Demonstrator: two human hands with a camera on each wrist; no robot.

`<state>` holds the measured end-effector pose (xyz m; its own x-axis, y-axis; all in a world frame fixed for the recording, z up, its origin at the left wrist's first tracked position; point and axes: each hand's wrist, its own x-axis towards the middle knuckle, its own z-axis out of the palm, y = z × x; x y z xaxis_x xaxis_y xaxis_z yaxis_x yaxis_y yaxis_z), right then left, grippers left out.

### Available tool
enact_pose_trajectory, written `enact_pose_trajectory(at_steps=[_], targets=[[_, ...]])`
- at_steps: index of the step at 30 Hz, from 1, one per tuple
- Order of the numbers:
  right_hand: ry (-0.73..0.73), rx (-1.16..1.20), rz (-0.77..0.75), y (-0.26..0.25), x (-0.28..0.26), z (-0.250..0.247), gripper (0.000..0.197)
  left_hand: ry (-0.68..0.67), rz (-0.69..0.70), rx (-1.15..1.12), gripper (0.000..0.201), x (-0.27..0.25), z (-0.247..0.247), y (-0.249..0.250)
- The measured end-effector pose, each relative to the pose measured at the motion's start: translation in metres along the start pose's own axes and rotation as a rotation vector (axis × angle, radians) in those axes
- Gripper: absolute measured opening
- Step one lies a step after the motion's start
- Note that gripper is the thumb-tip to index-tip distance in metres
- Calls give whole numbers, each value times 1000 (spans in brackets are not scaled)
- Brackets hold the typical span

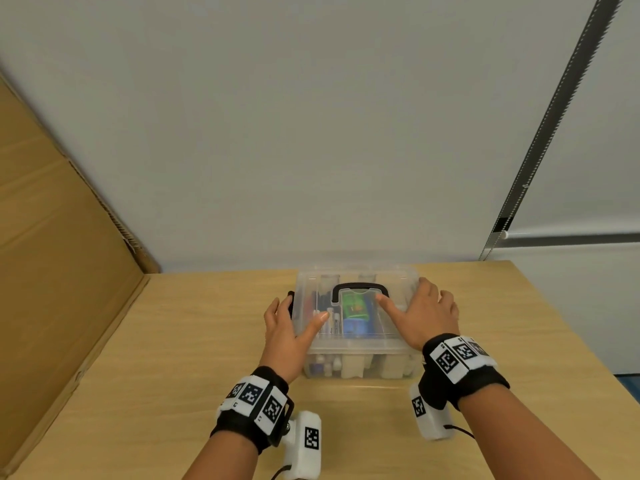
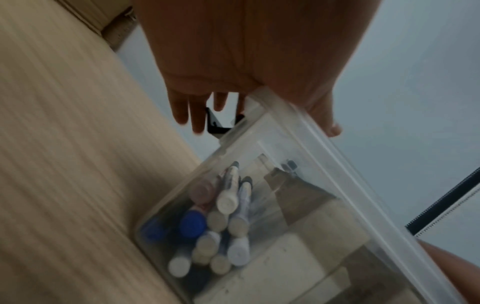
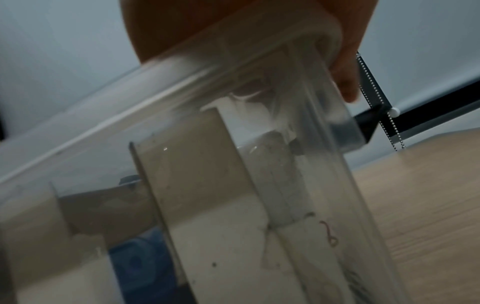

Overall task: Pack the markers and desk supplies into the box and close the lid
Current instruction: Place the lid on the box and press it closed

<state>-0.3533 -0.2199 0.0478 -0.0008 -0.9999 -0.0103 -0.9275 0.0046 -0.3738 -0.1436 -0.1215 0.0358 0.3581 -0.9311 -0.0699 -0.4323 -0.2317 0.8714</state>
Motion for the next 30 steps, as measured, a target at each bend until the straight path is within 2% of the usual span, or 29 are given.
enact_pose_trajectory(at_steps=[2,4,10,15,20,24,30], targets=[[-47,49,19,0,1,0,113,-53,-110,-114,106,-5,-1,1],[-76,80,14,0,2,-1,116,-80,-189,-130,110,-5,-2,0],[-81,107,14,1,2,-1,117,37,17,178,105,-1,-4,4],[-81,119,2,1,2,-2,116,-47,-62,146,97,9,-9,3],[-79,125,-4,2,2,-1,115,-47,-214,103,111,35,-13,24],[-66,111,8,3,3,2,116,23,-178,198,114,41,3,29],[-65,88,11,2,4,3,115,38,-108,272,94,48,10,20]])
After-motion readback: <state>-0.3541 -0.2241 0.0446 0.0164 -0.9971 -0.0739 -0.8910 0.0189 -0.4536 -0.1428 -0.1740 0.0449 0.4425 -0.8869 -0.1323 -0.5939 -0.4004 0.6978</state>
